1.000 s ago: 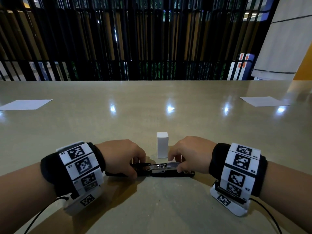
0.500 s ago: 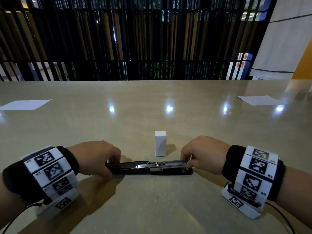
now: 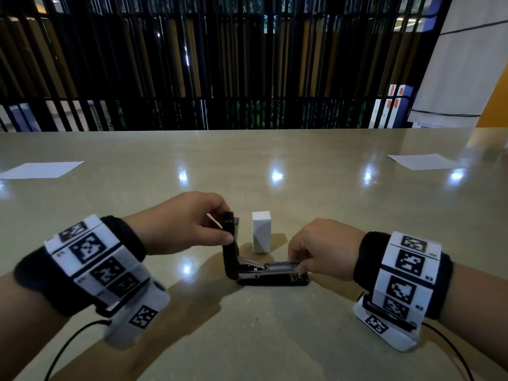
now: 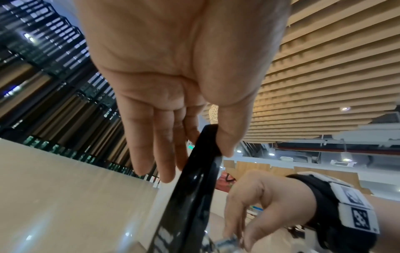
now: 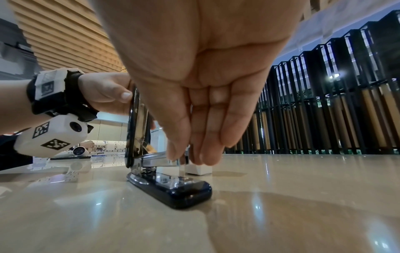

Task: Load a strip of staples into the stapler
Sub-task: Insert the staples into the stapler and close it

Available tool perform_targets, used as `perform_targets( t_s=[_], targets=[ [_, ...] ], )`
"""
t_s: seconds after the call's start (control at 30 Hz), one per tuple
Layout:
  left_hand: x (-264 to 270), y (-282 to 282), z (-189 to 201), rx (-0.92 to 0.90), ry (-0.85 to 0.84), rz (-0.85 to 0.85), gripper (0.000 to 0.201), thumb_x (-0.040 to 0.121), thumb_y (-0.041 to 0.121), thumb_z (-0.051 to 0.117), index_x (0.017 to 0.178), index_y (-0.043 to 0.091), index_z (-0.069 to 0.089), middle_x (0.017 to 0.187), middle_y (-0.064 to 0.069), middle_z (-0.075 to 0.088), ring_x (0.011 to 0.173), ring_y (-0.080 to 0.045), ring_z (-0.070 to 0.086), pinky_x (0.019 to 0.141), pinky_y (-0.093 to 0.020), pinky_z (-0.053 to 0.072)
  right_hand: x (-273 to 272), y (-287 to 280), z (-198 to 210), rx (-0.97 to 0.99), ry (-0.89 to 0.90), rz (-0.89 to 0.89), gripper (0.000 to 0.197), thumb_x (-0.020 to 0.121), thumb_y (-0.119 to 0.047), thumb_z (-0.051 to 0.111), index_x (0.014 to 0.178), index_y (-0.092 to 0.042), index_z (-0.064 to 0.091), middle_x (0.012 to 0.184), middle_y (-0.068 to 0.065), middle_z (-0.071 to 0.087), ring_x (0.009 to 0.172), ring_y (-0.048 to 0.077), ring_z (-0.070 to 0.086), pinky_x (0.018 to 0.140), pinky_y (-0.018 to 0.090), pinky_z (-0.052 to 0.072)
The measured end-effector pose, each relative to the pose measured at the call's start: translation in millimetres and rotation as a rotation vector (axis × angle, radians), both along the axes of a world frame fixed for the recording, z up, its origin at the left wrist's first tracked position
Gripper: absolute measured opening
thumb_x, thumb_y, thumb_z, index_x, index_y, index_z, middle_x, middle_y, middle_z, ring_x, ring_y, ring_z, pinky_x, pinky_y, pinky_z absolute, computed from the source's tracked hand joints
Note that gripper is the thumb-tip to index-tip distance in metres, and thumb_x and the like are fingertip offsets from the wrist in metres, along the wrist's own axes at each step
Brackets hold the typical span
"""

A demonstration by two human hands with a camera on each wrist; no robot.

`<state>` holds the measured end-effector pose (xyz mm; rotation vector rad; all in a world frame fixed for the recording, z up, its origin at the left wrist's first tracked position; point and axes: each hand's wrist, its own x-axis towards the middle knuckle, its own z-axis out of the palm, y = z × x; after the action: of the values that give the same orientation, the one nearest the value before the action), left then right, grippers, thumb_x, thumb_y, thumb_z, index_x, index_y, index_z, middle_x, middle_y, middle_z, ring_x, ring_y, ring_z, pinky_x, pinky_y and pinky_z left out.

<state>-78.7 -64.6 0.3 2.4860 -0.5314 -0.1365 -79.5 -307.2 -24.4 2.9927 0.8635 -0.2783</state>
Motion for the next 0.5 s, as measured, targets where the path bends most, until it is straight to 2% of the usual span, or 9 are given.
perform_targets(
  t_s=[0.07, 0.13, 0.23, 0.33, 0.43, 0.5],
  targets=[
    [0.8, -9.3, -5.1, -0.063, 0.025, -0.021, 0.019, 0.078, 0.026, 0.074, 0.093, 0.026, 0.062, 0.098, 0.006, 0.072, 0.092, -0.011, 0.071, 0.090, -0.041, 0.056, 0.6, -0.2, 1.0, 0.010, 0.000, 0.005, 0.022, 0.088, -0.026, 0.066, 0.108, -0.018, 0.069, 0.105, -0.001, 0.070, 0.097, 0.016, 0.063, 0.086, 0.028, 0.051],
    [0.7, -19.0, -8.8, -0.062, 0.024, -0.050, 0.020, 0.079, 0.026, 0.073, 0.095, 0.027, 0.061, 0.097, 0.006, 0.071, 0.090, -0.012, 0.071, 0.089, -0.040, 0.056, 1.0, -0.9, 1.1, 0.033, 0.005, -0.005, 0.029, 0.087, -0.027, 0.068, 0.115, -0.019, 0.065, 0.106, -0.002, 0.070, 0.097, 0.016, 0.063, 0.085, 0.028, 0.051],
    [1.2, -32.9, -11.6, 0.043, -0.003, -0.074, 0.026, 0.079, 0.031, 0.073, 0.101, 0.027, 0.060, 0.097, 0.010, 0.069, 0.091, -0.009, 0.068, 0.088, -0.037, 0.056, 1.7, -1.8, 0.2, 0.103, 0.044, -0.049, 0.045, 0.085, -0.026, 0.070, 0.126, -0.021, 0.052, 0.103, -0.003, 0.071, 0.093, 0.016, 0.064, 0.084, 0.030, 0.053],
    [0.3, -45.3, -14.8, 0.145, -0.013, -0.099, 0.033, 0.077, 0.035, 0.074, 0.107, 0.024, 0.062, 0.101, 0.009, 0.069, 0.093, -0.009, 0.067, 0.088, -0.036, 0.055, 1.6, -0.2, -1.3, 0.143, 0.070, -0.061, 0.057, 0.082, -0.028, 0.073, 0.130, -0.023, 0.044, 0.099, -0.004, 0.070, 0.090, 0.016, 0.064, 0.079, 0.031, 0.053],
    [-2.5, -58.3, -20.5, 0.272, -0.025, -0.130, 0.035, 0.078, 0.037, 0.071, 0.109, 0.022, 0.064, 0.106, 0.006, 0.069, 0.096, -0.011, 0.065, 0.088, -0.034, 0.054, 0.0, 3.1, -2.1, 0.142, 0.056, -0.055, 0.066, 0.081, -0.028, 0.074, 0.135, -0.024, 0.036, 0.088, -0.006, 0.061, 0.083, 0.017, 0.058, 0.071, 0.030, 0.048],
    [-3.8, -64.5, -23.4, 0.341, -0.042, -0.142, 0.033, 0.080, 0.037, 0.070, 0.109, 0.024, 0.063, 0.106, 0.006, 0.069, 0.095, -0.011, 0.065, 0.084, -0.028, 0.053, -0.7, 4.1, -2.6, 0.144, 0.041, -0.052, 0.070, 0.080, -0.027, 0.073, 0.137, -0.025, 0.032, 0.082, -0.009, 0.055, 0.079, 0.016, 0.054, 0.067, 0.027, 0.044]
  ],
)
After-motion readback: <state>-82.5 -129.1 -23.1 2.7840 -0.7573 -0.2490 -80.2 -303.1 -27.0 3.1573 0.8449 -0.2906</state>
